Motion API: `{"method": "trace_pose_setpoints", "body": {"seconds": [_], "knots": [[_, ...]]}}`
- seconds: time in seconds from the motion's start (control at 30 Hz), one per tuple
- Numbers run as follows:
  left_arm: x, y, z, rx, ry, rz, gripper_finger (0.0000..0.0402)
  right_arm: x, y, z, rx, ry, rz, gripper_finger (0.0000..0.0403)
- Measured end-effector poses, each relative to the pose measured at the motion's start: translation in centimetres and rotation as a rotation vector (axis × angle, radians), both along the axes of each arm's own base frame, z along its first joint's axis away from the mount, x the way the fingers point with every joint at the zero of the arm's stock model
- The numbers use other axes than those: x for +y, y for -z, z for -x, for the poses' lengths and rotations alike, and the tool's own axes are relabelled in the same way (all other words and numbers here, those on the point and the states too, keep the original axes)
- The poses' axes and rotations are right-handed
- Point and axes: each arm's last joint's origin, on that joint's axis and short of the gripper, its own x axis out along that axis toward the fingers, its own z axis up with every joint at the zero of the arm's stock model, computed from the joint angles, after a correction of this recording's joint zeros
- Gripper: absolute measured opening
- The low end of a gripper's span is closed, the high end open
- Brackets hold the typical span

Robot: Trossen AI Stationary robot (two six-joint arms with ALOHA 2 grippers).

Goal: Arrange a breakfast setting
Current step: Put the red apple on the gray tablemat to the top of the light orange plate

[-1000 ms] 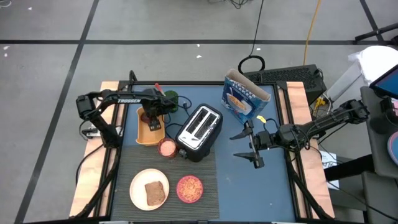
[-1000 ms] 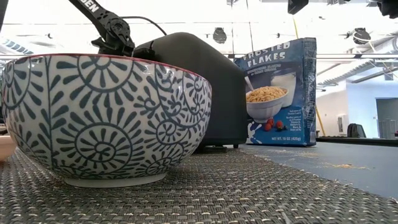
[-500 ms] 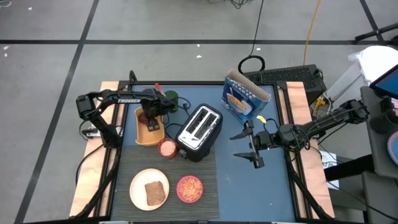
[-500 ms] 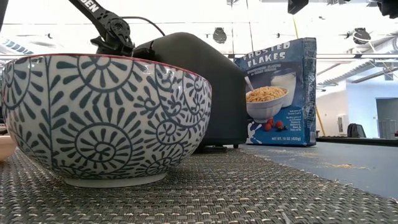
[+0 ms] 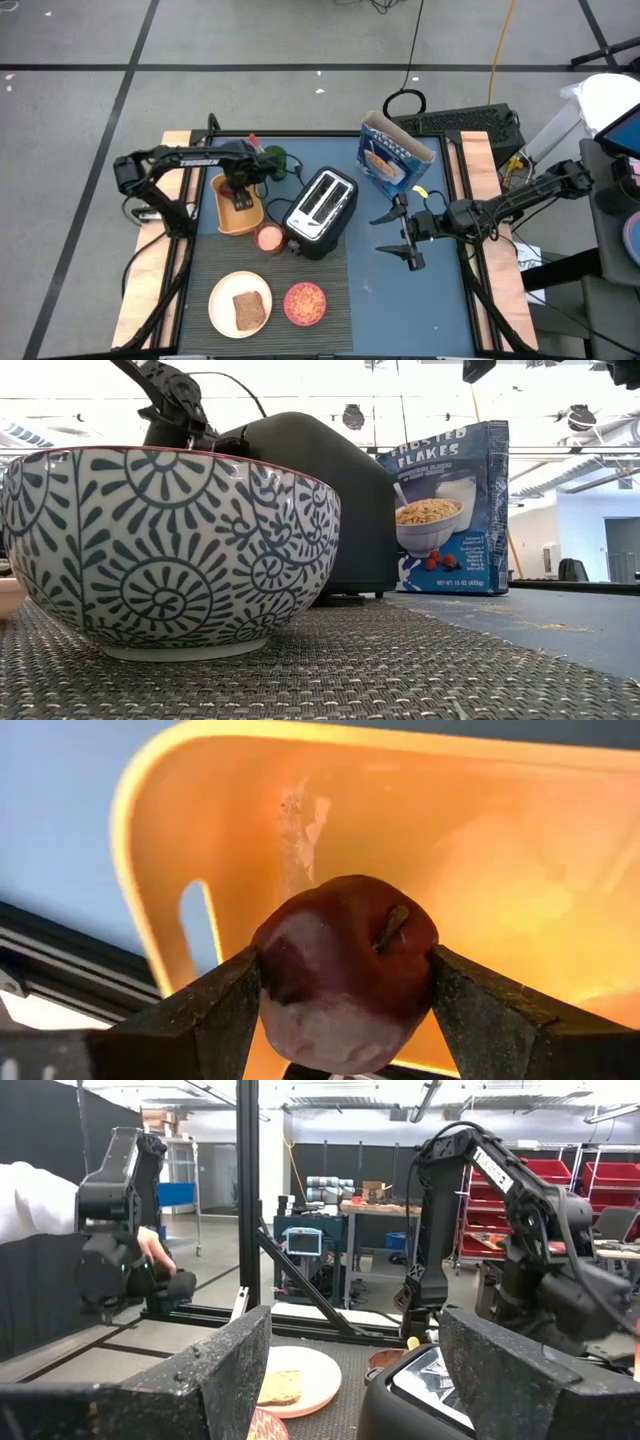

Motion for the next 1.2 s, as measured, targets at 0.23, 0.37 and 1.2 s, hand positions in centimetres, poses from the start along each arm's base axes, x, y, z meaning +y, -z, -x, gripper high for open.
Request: {"method": "trace_pose_setpoints", "body": {"seconds": [0.23,0.37,1.2], "knots": [[-1.0,-3.5,1.5,-0.186,-0.115,-0.043,0.0266,0.0,0.0,0.0,0.000,0.000,0.000,0.0279],[-2.0,-5.8,2.8,-0.319,-0.215,-0.075,0.0266,0.0,0.0,0.0,0.000,0.000,0.000,0.0279],[-14.1,-9.9,6.3,-0.988,-0.566,-0.106,0.0266,0.0,0.0,0.0,0.000,0.000,0.000,0.0279]]}}
